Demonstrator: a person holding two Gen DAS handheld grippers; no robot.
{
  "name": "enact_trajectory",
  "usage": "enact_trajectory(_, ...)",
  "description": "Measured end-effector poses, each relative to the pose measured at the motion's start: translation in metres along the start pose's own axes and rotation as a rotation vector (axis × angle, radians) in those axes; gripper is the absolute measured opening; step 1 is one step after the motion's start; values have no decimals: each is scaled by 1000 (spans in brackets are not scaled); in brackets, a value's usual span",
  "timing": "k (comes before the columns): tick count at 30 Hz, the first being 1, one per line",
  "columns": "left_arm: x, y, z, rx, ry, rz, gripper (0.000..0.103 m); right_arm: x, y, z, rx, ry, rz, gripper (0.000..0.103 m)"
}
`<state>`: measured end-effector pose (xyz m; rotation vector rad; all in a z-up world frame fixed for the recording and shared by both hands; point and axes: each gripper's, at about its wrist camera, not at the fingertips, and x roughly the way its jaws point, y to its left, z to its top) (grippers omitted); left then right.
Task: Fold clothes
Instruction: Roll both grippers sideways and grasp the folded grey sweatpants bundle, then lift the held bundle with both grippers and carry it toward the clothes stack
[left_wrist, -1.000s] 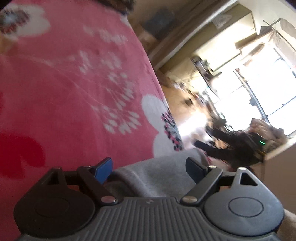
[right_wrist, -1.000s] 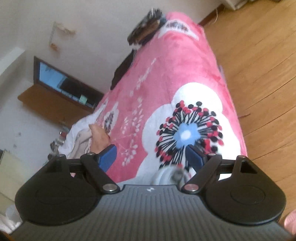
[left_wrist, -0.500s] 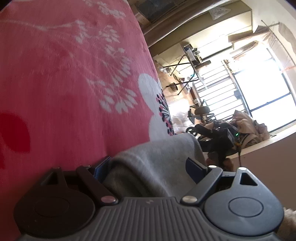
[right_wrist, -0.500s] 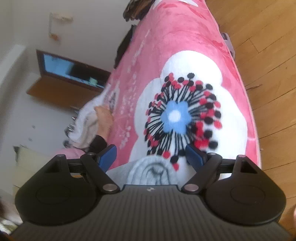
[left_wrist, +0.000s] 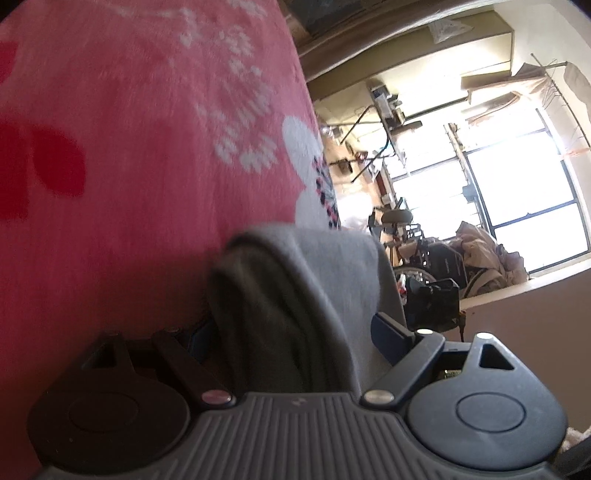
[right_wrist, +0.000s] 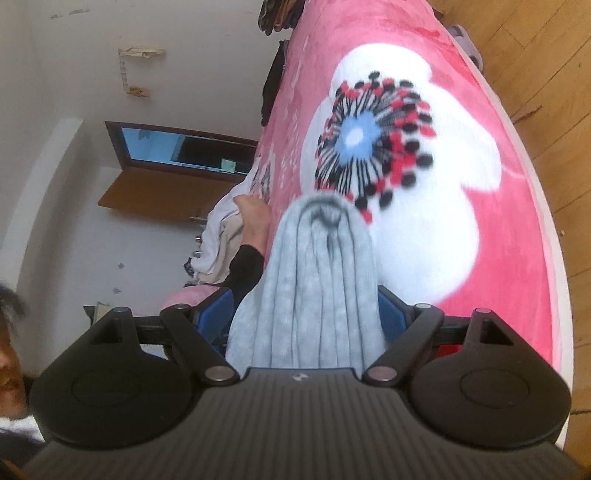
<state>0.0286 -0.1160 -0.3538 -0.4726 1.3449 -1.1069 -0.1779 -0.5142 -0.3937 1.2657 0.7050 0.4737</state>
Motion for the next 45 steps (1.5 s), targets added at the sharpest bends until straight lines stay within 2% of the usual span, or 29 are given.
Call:
enact_trajectory(8,12,-17,-27,53,60,16,88,-8,4,-30,13,50,39,83)
enact_trajectory(12,17,-16,-29,53,48,27,88,-8,14,-44,-12,120,30,83)
enact_trajectory(19,27,-22,-33,76,9,67,89,10,21,-43,-40,122,13,82)
enact_trajectory(21,30,-29,-37,99,-5,93,83,13,28,-44,-68,126,-16,80)
enact_trajectory(22,30,-32,-39,117,-11,118,78,11,31,-46,-80,121,-49,73)
enact_trajectory(23,30,-35,-40,135,-16,147,68,10,34,-48,-92,115,-82,60)
enact_trajectory(25,29,-41,-42,160,-25,192,61,7,41,-52,-115,105,-148,42)
enact_trajectory(30,25,-54,-46,191,-50,238,46,10,71,-65,-224,78,-296,39)
enact_trajectory(33,22,-62,-48,210,-65,266,41,11,90,-72,-294,64,-365,32)
enact_trajectory(39,6,-77,-59,248,-98,284,37,13,126,-92,-431,37,-477,29)
enact_trajectory(45,-18,-92,-74,293,-153,269,35,21,167,-110,-528,-22,-520,27)
